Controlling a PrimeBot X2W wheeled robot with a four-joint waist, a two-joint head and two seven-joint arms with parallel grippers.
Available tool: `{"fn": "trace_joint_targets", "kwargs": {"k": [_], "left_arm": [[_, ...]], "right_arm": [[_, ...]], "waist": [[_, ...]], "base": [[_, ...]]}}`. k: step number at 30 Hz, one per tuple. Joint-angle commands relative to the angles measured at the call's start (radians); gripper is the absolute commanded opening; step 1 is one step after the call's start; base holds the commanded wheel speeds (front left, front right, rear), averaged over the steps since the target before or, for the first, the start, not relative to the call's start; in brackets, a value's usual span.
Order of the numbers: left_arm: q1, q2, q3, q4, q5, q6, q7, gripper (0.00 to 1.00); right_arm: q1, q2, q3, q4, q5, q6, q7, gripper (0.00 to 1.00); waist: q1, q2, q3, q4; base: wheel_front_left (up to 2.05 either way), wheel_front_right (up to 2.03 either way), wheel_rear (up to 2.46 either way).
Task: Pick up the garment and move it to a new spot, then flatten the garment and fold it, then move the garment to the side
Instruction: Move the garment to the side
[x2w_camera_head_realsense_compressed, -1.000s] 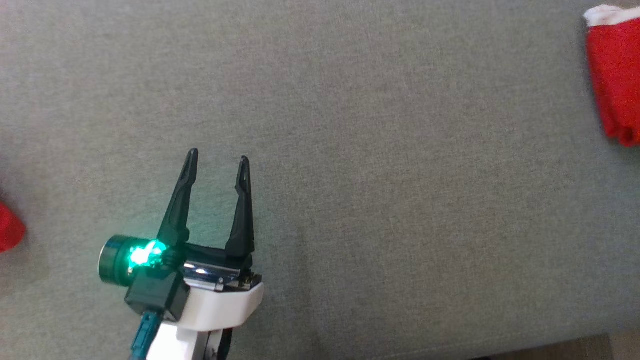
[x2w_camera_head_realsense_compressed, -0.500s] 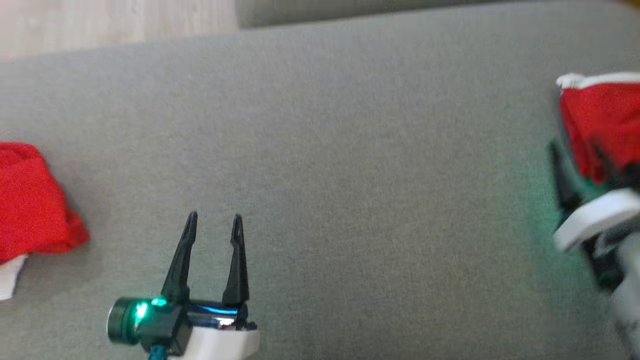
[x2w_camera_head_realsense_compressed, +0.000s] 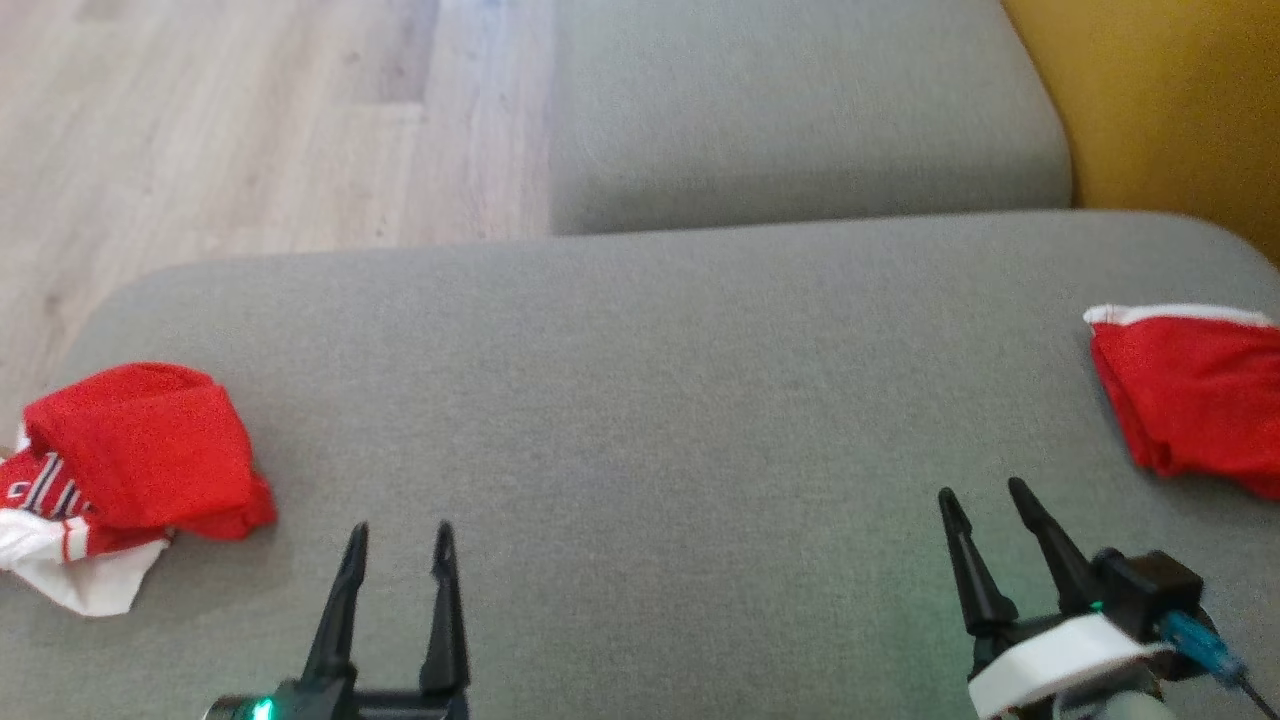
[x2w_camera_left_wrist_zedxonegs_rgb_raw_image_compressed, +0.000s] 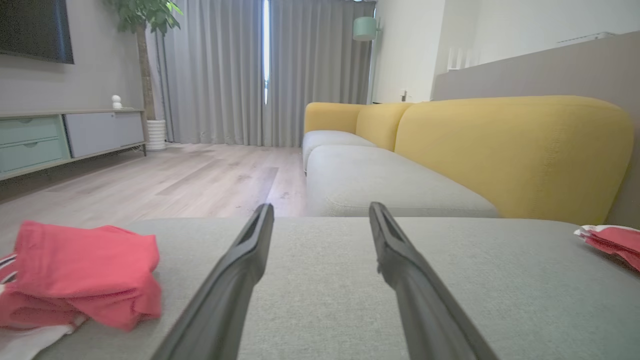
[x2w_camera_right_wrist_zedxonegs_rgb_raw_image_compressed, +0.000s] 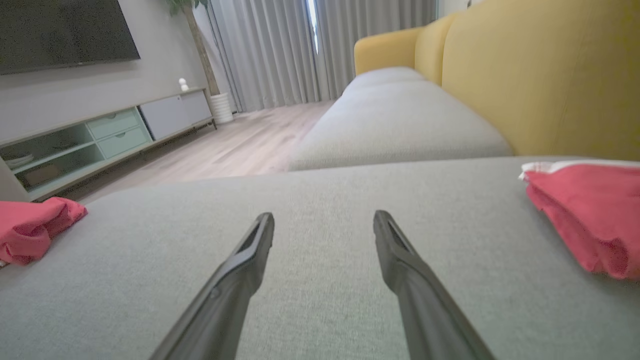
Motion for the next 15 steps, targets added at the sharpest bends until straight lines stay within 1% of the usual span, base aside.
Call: {"fn": "trace_joint_targets", "kwargs": {"k": [1,4,7,15], "left_arm": [[-0.010,-0.006,0.044,-0.034,0.005,-0.003,-0.005,1.00],[0.020,-0.006,0.067,-0.045,0.016,0.001,-0.005,1.00],[0.051,-0.006,0.079,-0.055,0.014,-0.001,-0.005,1.00],[0.072,-0.006,0.090,-0.057,0.018,-0.013,-0.005,1.00]], "right_arm": [[-0.011,0.002,-0.005,-0.057,-0.027,0.007,-0.014,1.00],[0.060,0.045,-0.072,-0.120,-0.079,0.007,-0.014,1.00],[0.121,0.082,-0.107,-0.163,-0.091,0.007,-0.014,1.00],[0.183,0.108,-0.147,-0.203,-0.111,0.007,-0.014,1.00]], "waist": [[0.0003,0.0000,-0.030,0.019],[0.0003,0.0000,-0.050,0.027],[0.0003,0.0000,-0.063,0.038],[0.0003,0.0000,-0.073,0.061]], "base": [[0.00,0.00,0.00],[0.00,0.00,0.00],[0.00,0.00,0.00],[0.00,0.00,0.00]]}}
